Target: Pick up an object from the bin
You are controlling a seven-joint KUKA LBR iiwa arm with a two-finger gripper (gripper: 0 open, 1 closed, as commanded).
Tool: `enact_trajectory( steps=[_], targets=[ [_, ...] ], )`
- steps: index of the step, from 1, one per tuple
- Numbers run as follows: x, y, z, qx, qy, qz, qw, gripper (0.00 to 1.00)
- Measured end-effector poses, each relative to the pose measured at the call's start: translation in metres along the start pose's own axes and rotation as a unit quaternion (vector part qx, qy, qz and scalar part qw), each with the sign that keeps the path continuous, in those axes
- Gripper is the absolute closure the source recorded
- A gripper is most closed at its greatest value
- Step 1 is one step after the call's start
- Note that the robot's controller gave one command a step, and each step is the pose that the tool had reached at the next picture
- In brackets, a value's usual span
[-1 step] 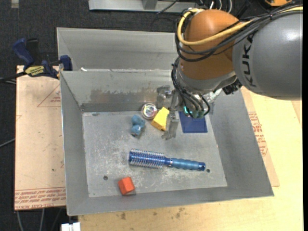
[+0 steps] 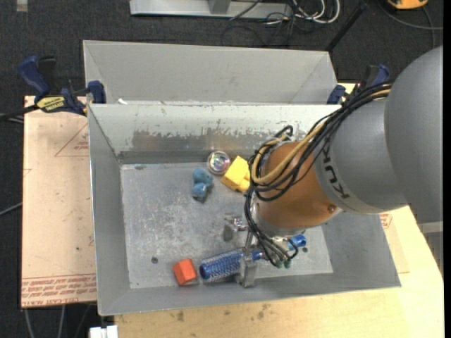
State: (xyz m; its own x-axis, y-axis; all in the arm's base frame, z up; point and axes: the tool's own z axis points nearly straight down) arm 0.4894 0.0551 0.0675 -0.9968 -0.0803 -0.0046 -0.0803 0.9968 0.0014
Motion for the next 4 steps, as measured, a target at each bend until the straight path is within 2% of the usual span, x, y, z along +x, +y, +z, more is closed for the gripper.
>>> enact_trajectory(
  steps=[1,2,3,4],
  targets=[
    [0.005,0.014,-0.033,0.0,0.0007,-0.023,0.9997,0.0],
    [0.006,0.002,-0.032,0.0,0.0024,-0.036,0.9994,0.0],
    [-0.017,0.01,-0.001,0.0,0.0019,-0.054,0.9985,0.0],
    [-0.017,0.01,-0.001,-0.001,0.0017,-0.053,0.9986,0.0]
  ],
)
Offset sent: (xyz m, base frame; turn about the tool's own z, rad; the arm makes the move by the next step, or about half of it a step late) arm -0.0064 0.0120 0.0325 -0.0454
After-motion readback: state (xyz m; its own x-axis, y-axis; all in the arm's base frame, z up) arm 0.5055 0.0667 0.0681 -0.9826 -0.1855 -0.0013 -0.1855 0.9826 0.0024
